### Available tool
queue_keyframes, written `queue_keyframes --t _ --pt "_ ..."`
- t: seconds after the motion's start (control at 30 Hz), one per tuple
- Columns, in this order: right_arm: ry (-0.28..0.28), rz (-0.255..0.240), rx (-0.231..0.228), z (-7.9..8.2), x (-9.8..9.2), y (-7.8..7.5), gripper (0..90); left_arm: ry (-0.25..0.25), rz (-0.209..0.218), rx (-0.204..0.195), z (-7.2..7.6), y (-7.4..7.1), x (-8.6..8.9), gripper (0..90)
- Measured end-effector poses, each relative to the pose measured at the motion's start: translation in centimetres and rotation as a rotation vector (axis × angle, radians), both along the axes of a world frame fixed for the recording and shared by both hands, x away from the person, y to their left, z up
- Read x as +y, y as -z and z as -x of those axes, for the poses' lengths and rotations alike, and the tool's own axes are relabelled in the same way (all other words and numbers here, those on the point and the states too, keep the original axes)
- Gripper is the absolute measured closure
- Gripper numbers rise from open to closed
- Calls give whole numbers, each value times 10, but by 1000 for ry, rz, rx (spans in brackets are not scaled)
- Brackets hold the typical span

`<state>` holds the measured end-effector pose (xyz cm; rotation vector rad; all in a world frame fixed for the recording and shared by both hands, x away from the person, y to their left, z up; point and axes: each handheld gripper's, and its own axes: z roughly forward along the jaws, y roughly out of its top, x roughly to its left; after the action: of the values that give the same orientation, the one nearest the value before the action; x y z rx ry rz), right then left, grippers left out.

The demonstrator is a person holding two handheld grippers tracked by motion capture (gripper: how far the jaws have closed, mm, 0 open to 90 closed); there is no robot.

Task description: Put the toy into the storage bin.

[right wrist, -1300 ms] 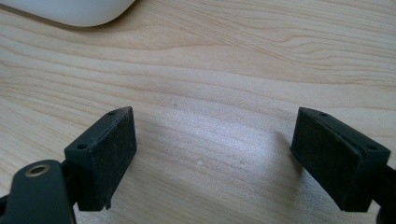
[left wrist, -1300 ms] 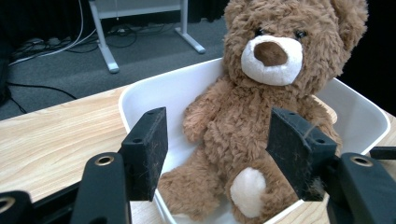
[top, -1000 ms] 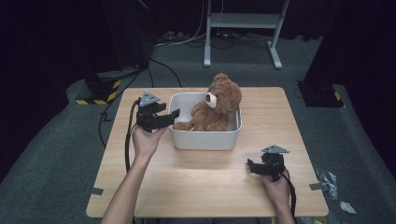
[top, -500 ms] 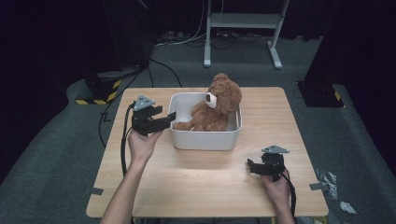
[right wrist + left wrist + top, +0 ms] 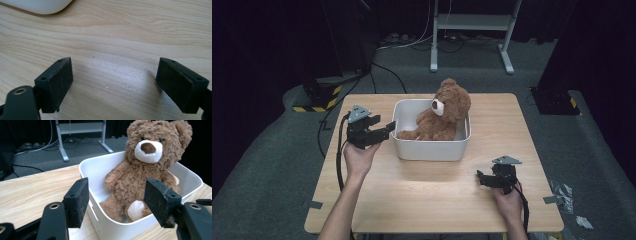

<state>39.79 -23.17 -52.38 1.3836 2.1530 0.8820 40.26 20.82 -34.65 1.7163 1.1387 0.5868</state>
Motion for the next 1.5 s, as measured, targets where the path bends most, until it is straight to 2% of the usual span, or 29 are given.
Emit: queue_keyframes --t 0.07,0.1,0.5,0.53,0.57,0.93,1.03,1.5 --pt "0 0 0 0 0 0 136 -4 3 2 1 1 2 369" --pt "0 0 0 0 0 0 137 -20 36 3 2 2 1 369" --pt "0 0 0 0 0 0 136 -28 11 17 9 5 12 371" --pt "0 0 0 0 0 0 137 -26 -7 14 9 5 14 371" --pt "0 0 0 0 0 0 137 -31 10 18 10 5 13 371" --pt "0 0 0 0 0 0 137 -36 0 20 15 9 19 374" --pt "0 0 0 0 0 0 136 -36 1 32 16 10 20 377" --pt "0 0 0 0 0 0 136 -47 10 42 22 19 25 381"
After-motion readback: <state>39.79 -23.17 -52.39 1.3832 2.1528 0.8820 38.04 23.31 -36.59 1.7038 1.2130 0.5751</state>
